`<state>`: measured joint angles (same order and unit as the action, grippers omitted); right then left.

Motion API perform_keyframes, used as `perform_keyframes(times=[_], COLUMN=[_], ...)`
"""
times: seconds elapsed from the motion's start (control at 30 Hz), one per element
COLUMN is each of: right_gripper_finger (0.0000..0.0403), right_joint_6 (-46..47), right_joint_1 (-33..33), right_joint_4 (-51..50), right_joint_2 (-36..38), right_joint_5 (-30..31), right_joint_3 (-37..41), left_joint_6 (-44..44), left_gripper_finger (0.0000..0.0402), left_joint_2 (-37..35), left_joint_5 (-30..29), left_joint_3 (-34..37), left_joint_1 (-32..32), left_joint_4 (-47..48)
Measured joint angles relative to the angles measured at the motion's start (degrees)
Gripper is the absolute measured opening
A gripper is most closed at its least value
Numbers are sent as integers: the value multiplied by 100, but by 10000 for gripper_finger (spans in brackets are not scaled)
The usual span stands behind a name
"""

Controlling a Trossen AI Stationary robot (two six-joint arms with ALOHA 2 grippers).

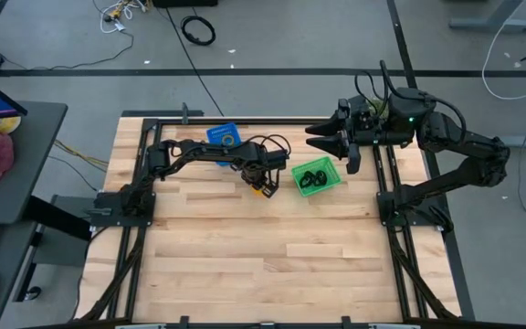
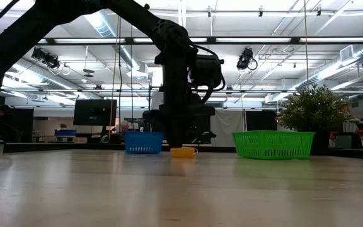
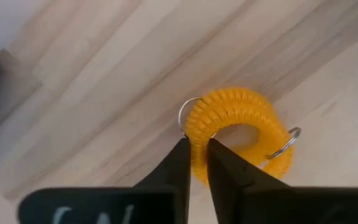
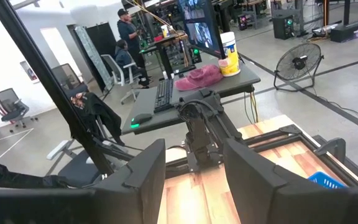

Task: Sort spring keychains
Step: Put the yellow spring keychain into the blue bin

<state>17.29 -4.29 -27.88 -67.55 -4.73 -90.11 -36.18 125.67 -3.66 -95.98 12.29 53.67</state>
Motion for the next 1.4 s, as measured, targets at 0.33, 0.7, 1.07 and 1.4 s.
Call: perform_keyframes(times=[0.33, 0.7, 1.07, 1.4], right_gripper_finger=[164, 164, 164, 164], right_joint_6=[2, -113, -174, -235], right_joint_1=[0, 0, -2, -39], right_joint_4=[-4, -15, -7, 24], right_joint_2=[0, 0, 0, 2], right_joint_5=[0, -24, -22, -22], right_joint_3=[0, 0, 0, 0], left_joint_6=[88, 92, 262, 1542], left_gripper_finger=[40, 33, 35, 30], left_joint_2=[-120, -1073, -2602, -3318], left_joint_5=[-104, -308, -971, -1491], left_joint_3=[-12, -203, -208, -208], left_joint_1=[-30, -95, -241, -657], left_joint_4=[3, 5, -160, -956])
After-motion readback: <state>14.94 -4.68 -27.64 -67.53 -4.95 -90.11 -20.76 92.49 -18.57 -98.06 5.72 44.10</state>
